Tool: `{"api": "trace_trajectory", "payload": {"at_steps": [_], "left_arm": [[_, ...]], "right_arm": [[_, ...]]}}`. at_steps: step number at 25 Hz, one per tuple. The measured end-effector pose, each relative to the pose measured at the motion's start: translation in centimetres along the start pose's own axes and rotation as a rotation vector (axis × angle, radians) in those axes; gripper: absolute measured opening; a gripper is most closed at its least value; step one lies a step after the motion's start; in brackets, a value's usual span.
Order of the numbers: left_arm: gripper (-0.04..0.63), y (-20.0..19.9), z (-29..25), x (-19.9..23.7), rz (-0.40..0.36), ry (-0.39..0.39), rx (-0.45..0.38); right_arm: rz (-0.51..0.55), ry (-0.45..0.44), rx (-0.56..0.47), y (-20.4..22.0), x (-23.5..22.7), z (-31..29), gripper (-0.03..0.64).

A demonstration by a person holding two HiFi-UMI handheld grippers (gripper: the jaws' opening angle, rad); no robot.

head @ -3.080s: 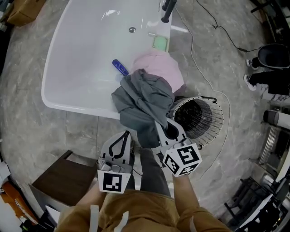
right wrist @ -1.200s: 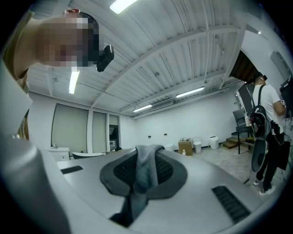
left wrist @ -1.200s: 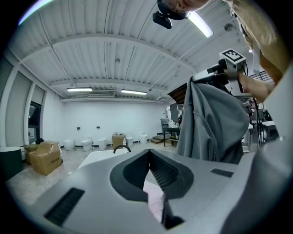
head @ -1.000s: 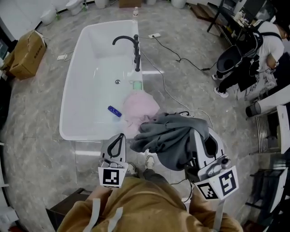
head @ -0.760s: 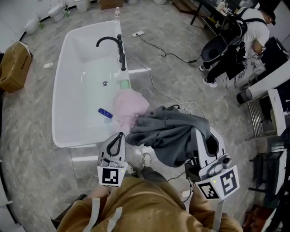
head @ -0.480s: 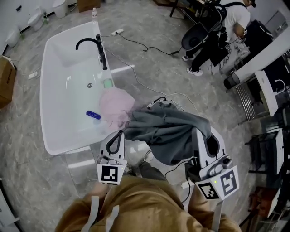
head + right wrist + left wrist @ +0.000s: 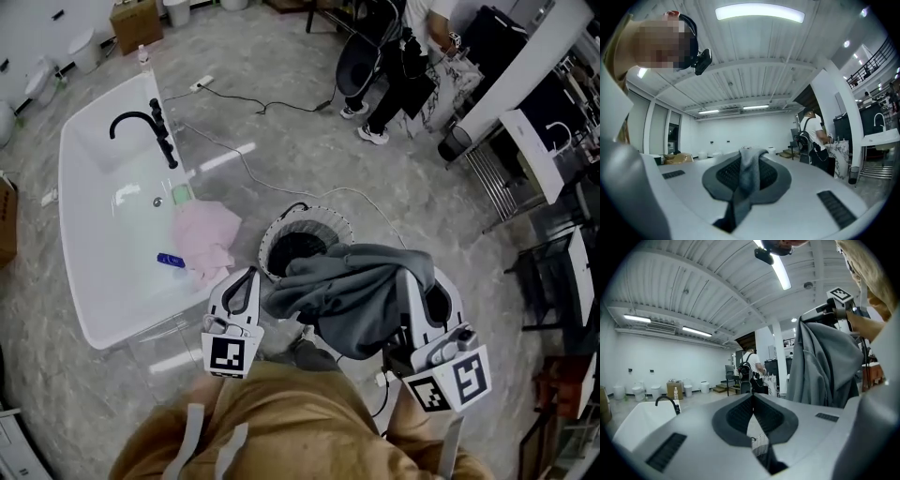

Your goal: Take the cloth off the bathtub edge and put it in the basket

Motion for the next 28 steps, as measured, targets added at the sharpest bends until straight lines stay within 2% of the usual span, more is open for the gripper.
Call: {"api": "trace_trajectory", "payload": {"at_steps": [2, 5, 14, 19, 28], "left_arm": [[0.006, -0.4, -1.8, -1.4, 0.02, 0.0, 0.008], [0.006, -1.0, -4.6, -2.9, -0.029, -0.006, -0.011], [0.006, -2.4, -11.5, -7.9, -0.046, -0.05, -0.004], [0.006, -2.1, -14.0, -8.7, -0.032, -0.023, 0.005], [0.006, -1.0, -15.4, -6.9, -0.032, -0.019, 0.025]], "right_arm": [[-0.002, -0.002, 0.001, 0.5, -2.2, 0.7, 0.031], [-0.004, -0.007, -0.002, 0.9, -5.7, 1.2, 0.031], [-0.008, -0.017, -0.014, 0.3, -15.4, 1.9, 0.032], [-0.005, 0.002, 0.016, 1.0, -17.4, 0.8, 0.032], [0.013, 0.019, -0.008, -0.1, -18.4, -4.0, 0.032]]}}
Point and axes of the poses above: the fingertips, and each gripper's own axes: z backward along the fingers, x to its left, y out of its underside, the point moved 5 cm from there along z, backward along the fingers, and after that the axes turned 6 degrees about z, right-handed, at the moved point
